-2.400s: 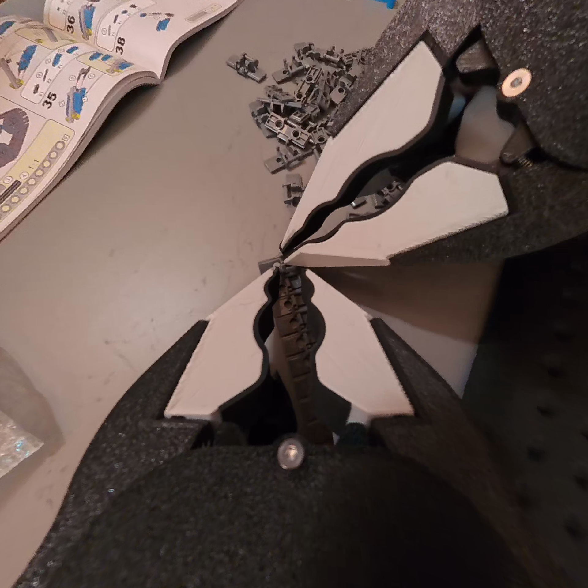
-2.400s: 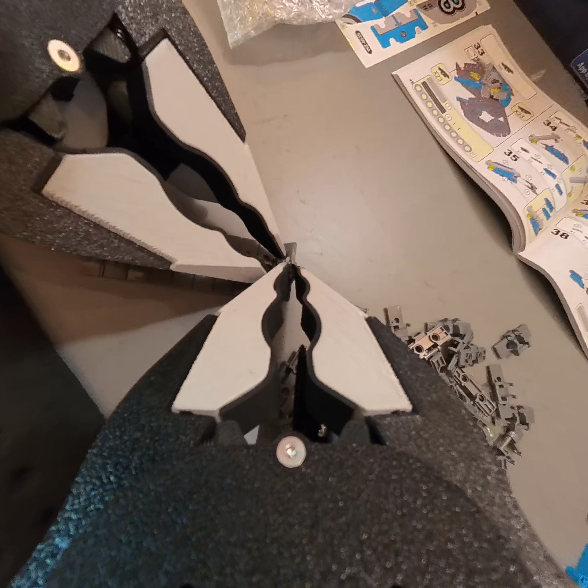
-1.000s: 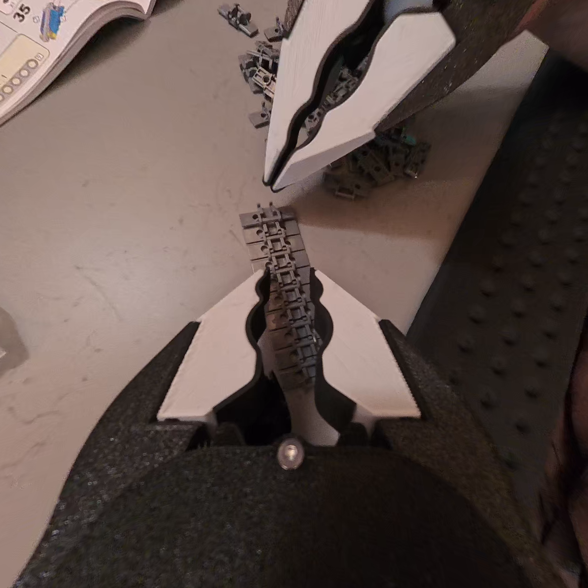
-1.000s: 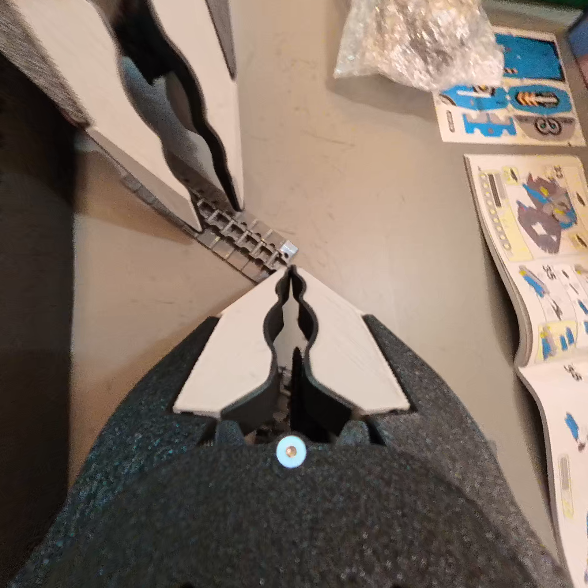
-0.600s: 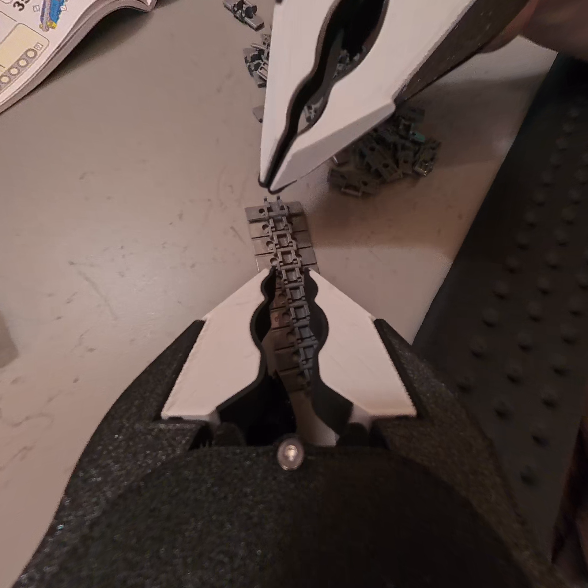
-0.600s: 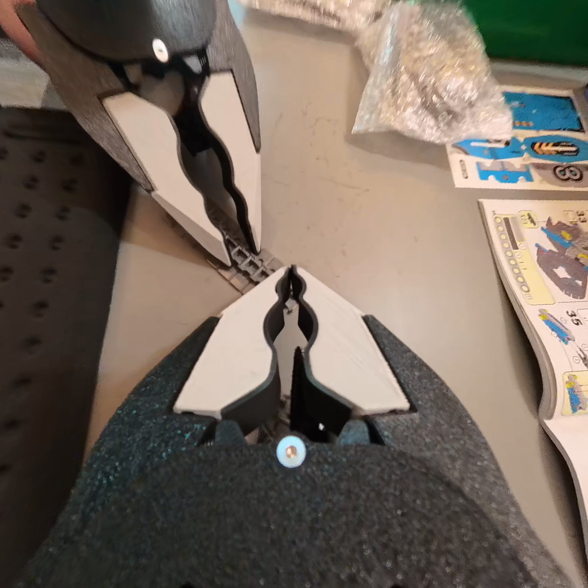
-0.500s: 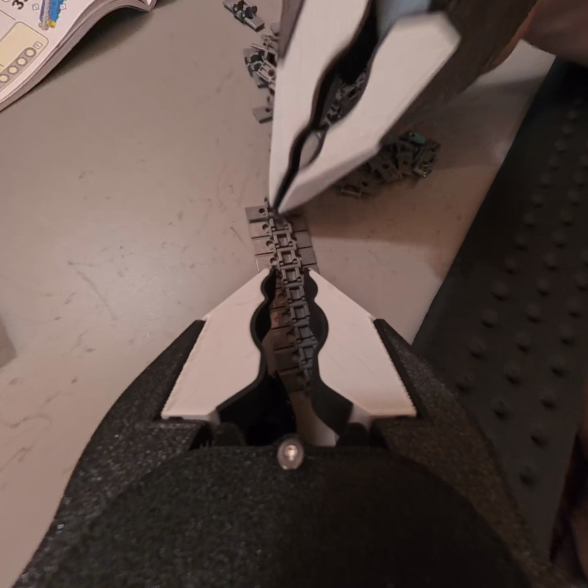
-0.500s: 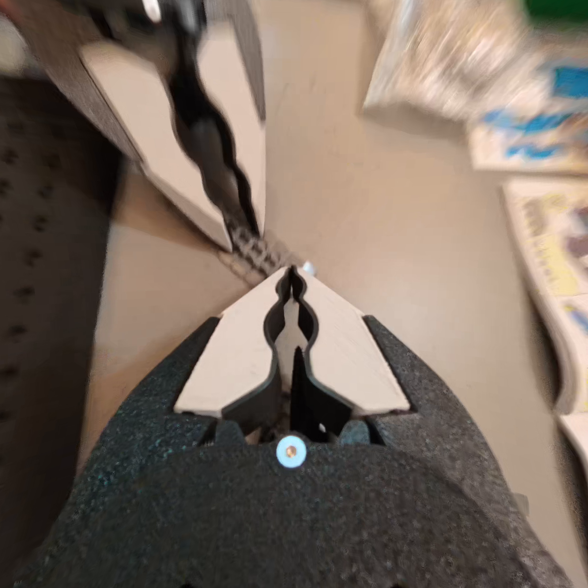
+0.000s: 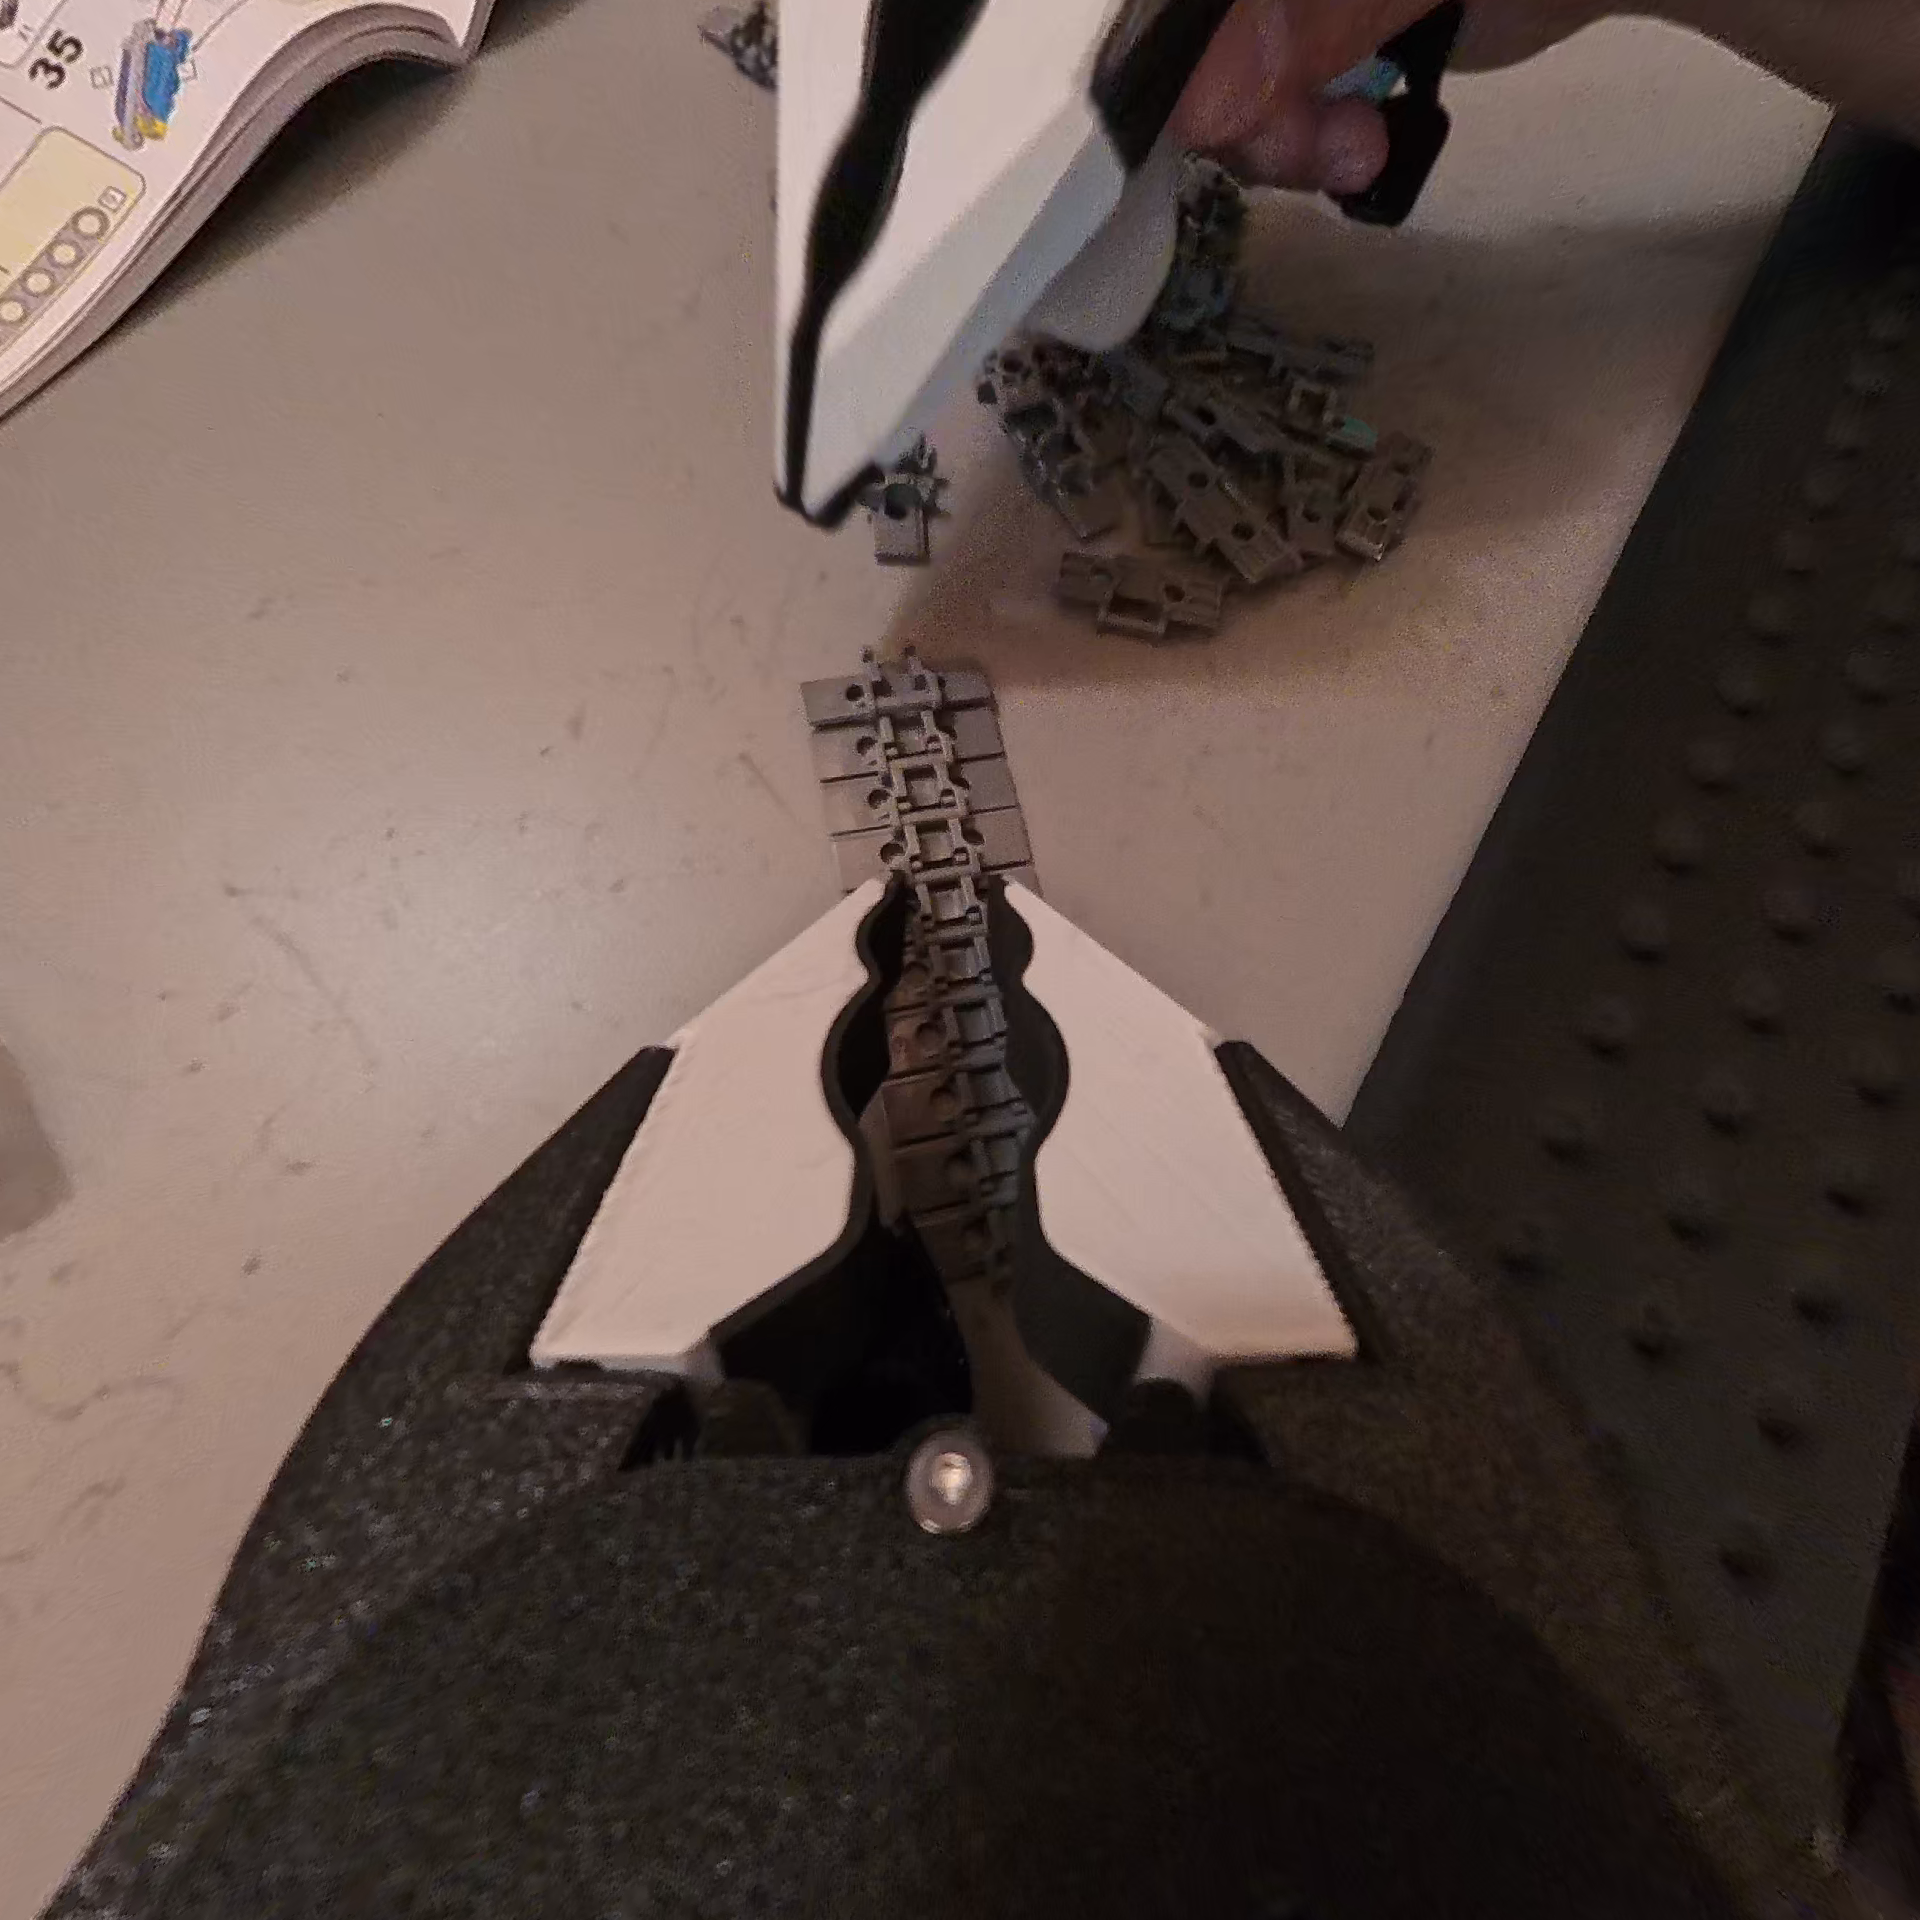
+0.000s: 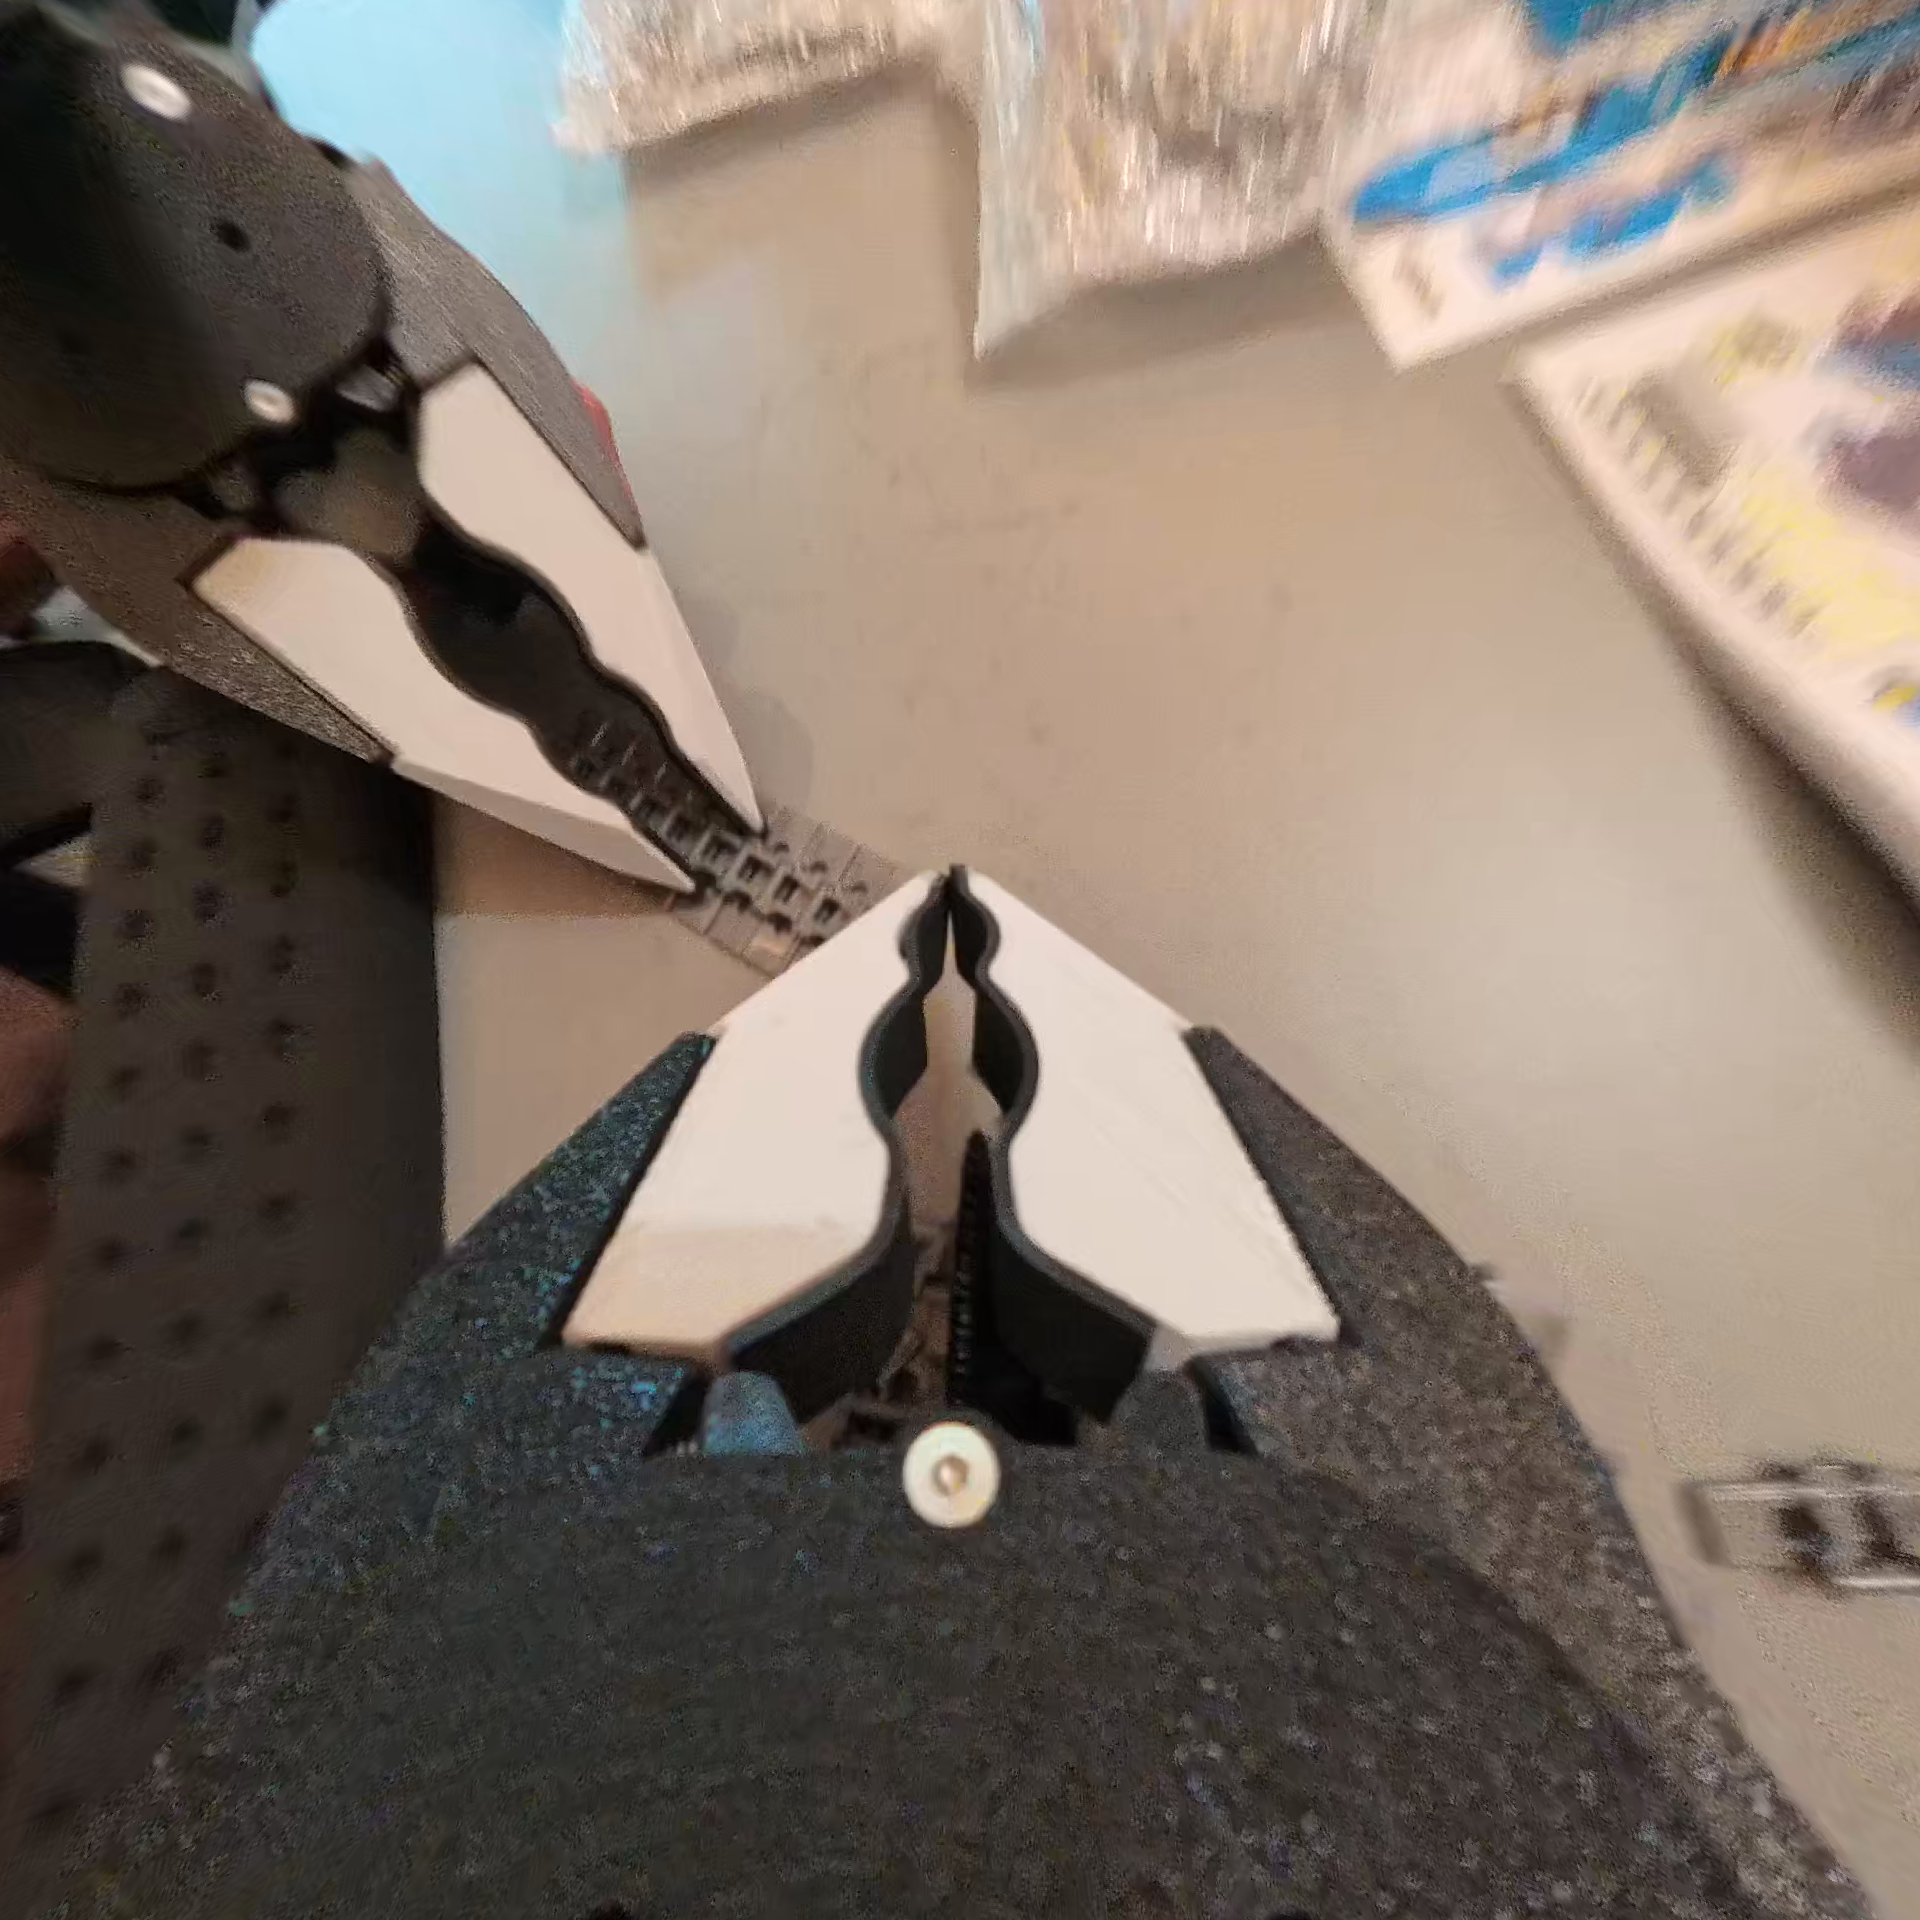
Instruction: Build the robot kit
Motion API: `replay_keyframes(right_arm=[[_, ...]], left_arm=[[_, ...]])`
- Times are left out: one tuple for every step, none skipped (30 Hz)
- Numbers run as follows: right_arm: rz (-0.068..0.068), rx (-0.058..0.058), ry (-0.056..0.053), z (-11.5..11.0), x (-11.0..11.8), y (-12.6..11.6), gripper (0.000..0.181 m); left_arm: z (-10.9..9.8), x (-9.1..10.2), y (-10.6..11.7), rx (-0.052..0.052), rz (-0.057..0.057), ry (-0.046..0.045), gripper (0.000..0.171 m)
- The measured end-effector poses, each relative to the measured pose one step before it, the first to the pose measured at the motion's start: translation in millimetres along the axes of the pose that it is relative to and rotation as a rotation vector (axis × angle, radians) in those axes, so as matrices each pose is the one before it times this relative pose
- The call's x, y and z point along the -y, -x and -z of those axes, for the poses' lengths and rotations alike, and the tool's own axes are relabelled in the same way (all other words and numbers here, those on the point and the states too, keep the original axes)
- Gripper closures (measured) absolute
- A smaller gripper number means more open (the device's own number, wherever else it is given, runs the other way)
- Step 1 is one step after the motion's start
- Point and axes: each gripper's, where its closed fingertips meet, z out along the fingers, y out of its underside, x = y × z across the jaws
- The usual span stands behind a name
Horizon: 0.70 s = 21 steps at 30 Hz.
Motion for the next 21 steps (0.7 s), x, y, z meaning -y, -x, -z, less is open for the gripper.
replay_keyframes(right_arm=[[-0.0544, 0.0426, 0.039, -4.31, -9.56, 2.39, 0.181], [-0.0377, 0.0406, 0.0168, -3.06, -5.95, 3.33, 0.174], [-0.0227, 0.0233, 0.0009, -1.44, -2.83, 1.8, 0.168], [-0.0137, 0.0015, -0.0017, 0.17, -1.63, -0.92, 0.168], [-0.0101, 0.0028, 0.0028, 0.96, -1.36, -0.93, 0.166], [-0.0135, 0.0108, 0.0025, 1.13, -0.6, 0.04, 0.163], [-0.0191, 0.0195, 0.0006, 1.22, -0.22, 1.03, 0.161], [-0.0246, 0.0281, -0.0027, 1.33, 0.42, 1.89, 0.159], [-0.0232, 0.035, -0.0097, 1.16, 1.25, 3.1, 0.158], [-0.0201, 0.0335, -0.0082, 0.94, 1.01, 3.2, 0.158], [-0.0156, 0.0206, -0.0037, 0.75, 0.47, 1.49, 0.157], [-0.0078, 0.007, 0.0001, 0.65, -0.33, -0.23, 0.157], [-0.0007, 0.002, 0.0027, 0.81, -0.85, -0.87, 0.157], [-0.0034, 0.002, 0.0052, 0.62, -1.45, -0.92, 0.157], [-0.0099, 0.0044, 0.0049, 0.34, -1.53, -0.96, 0.157], [-0.01, 0.0081, 0.001, 0.3, -0.98, -0.47, 0.157], [-0.0085, 0.0127, -0.0049, 0.53, -0.08, 0.25, 0.157], [-0.0113, 0.0124, -0.0066, 0.67, 0.38, 0.18, 0.157], [-0.0119, 0.0041, -0.0023, 0.68, 0.01, -1.0, 0.157], [-0.0063, -0.0086, -0.0016, 1.18, 0.14, -2.48, 0.157], [-0.0002, -0.0105, -0.0046, 1.35, 0.77, -2.08, 0.158]], left_arm=[[0.12, 0.15, -0.12, 0.0033, -0.0119, 0.00097, 0.157], [0.03, 0.02, -0.17, 0.0026, -0.0093, 0.00084, 0.157], [0.19, 0.09, -0.12, 0.0021, -0.0063, 0.00057, 0.157], [0.23, 0.18, 0.06, 0.0032, -0.0058, -0.00099, 0.157], [0.22, 0.24, -0.11, 0.0035, -0.0099, -0.00209, 0.158], [0.32, 0.24, 0.06, 0.0071, -0.0138, -0.00191, 0.158], [0.21, 0.11, -0.32, 0.0047, -0.0121, -0.00031, 0.158], [0.36, 0.01, -0.57, 0.0017, -0.009, 0.0016, 0.158], [0.35, 0.41, -0.05, 0.0045, -0.009, -0.00138, 0.158], [0.3, 0.36, 0.17, 0.0066, -0.0091, -0.00159, 0.158], [0.21, 0.27, 0.01, 0.0054, -0.0096, -0.00096, 0.158], [0.64, 1.13, 0.14, 0.0069, -0.0095, -0.00627, 0.159], [0.72, 1.17, -0.57, 0.0017, -0.0069, -0.00569, 0.159], [0.9, 1.61, -0.26, 0.0036, -0.0068, -0.00803, 0.159], [1.01, 1.31, 0.0, 0.0033, -0.0063, -0.00694, 0.161], [1.09, 1.39, 0.58, 0.0063, -0.0041, -0.00706, 0.161], [0.95, 1.26, -0.05, -0.0001, -0.0023, -0.00584, 0.162], [0.5, 0.31, -0.96, -0.0073, -0.001, -0.00087, 0.162], [-0.04, -0.28, 0.37, 0.0012, 0.0002, 0.00063, 0.161], [-0.35, -0.71, 0.37, 0.0006, 0.0009, 0.00248, 0.161], [-0.56, -0.55, -0.2, -0.0037, 0.0032, 0.00096, 0.161]])
